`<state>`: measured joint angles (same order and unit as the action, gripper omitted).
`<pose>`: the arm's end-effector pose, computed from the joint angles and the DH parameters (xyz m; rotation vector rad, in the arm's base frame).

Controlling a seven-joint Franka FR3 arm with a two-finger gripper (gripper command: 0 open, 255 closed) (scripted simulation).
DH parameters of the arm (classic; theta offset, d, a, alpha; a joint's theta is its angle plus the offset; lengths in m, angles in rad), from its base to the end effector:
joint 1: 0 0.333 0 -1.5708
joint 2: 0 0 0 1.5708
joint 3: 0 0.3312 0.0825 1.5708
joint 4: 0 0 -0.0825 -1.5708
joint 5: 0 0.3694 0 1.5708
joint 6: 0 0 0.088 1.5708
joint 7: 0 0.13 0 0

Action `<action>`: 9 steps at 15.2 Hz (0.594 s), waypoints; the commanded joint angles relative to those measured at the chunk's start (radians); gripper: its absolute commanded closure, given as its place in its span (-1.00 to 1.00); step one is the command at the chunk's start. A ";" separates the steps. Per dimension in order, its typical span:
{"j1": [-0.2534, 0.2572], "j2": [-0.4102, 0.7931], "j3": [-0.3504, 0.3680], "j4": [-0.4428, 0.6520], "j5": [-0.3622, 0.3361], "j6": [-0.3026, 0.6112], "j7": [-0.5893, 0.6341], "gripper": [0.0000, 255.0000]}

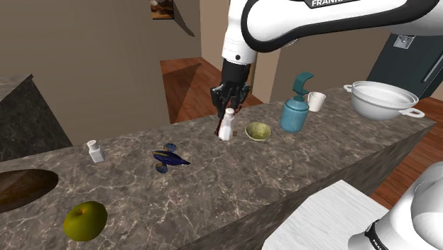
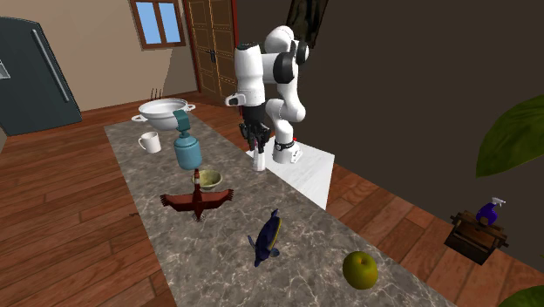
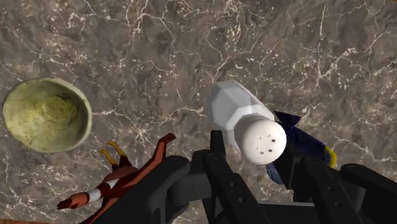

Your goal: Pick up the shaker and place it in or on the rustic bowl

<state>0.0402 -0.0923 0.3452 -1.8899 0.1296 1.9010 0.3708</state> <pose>0.4866 0.2169 0.5449 -3.0171 0.0321 -0.0862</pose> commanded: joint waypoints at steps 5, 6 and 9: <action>-0.063 0.018 -0.077 0.033 0.000 -0.031 -0.139 1.00; -0.074 0.025 -0.089 0.044 -0.001 -0.037 -0.161 1.00; -0.105 0.053 -0.124 0.084 -0.004 -0.059 -0.224 1.00</action>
<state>-0.0536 -0.0490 0.2338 -1.8183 0.1264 1.8480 0.1710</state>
